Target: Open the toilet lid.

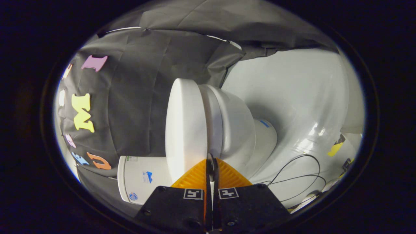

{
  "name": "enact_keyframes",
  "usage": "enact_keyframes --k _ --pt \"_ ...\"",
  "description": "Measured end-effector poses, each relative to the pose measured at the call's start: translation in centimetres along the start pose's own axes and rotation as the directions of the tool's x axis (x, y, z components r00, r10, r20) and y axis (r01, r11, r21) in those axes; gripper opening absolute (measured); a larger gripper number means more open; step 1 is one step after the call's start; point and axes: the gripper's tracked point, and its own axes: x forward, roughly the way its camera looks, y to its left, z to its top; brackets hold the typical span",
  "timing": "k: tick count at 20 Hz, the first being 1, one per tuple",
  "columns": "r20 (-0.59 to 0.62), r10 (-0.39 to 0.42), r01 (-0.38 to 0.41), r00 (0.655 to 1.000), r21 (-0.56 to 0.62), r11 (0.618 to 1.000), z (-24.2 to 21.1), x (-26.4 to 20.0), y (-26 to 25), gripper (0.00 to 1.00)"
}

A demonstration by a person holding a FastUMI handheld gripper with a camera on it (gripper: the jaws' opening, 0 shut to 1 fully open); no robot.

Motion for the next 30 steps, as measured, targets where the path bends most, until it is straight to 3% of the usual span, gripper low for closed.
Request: enact_keyframes --k 15,30 --pt "0.036 -0.014 0.020 0.999 -0.175 0.984 -0.1 -2.1 4.2 0.04" --pt "0.083 -0.010 0.032 0.997 -0.263 0.964 -0.8 -4.2 8.7 0.04"
